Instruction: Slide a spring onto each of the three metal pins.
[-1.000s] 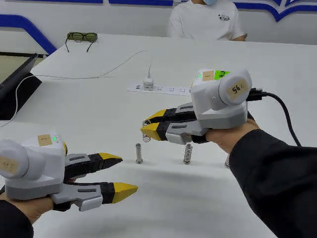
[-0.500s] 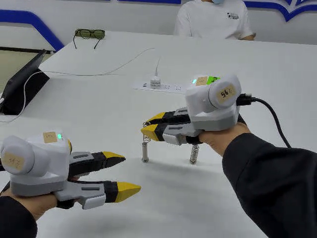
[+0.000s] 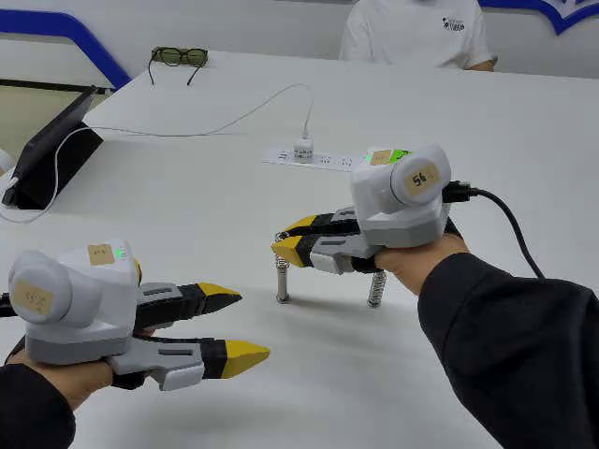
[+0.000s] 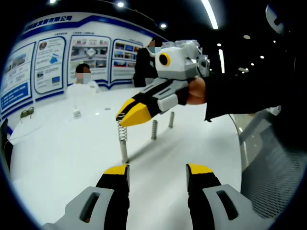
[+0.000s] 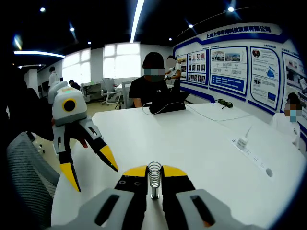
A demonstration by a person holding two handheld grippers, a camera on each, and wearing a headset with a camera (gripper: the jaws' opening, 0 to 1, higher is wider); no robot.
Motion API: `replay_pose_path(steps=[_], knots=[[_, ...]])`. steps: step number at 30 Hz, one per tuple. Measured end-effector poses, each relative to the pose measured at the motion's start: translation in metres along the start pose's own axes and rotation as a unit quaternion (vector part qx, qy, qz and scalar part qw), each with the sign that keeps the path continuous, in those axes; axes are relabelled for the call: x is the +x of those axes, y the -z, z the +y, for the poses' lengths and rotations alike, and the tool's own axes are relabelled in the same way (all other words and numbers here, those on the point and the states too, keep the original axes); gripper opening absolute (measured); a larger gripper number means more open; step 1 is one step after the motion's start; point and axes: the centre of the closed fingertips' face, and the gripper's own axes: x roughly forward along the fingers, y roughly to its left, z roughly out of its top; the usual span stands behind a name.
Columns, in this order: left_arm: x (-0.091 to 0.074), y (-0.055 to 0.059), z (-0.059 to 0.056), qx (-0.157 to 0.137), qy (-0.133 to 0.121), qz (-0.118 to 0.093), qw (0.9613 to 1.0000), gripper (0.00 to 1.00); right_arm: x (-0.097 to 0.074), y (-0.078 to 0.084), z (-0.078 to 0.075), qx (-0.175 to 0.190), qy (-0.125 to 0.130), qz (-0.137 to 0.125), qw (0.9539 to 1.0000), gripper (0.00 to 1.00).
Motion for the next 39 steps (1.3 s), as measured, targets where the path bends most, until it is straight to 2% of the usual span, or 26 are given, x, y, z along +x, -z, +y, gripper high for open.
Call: replay_pose_path(steps=[12, 39], knots=[[0.002, 0.003, 0.001, -0.004, 0.001, 0.003, 1.0, 0.48, 0.005, 0.007, -0.001, 0.006, -0.003, 0.004, 1.0, 0.12], [0.002, 0.006, 0.001, -0.008, 0.0, 0.009, 0.9999, 0.48, 0.024, 0.046, 0.002, 0.02, 0.001, 0.045, 0.9988, 0.12]])
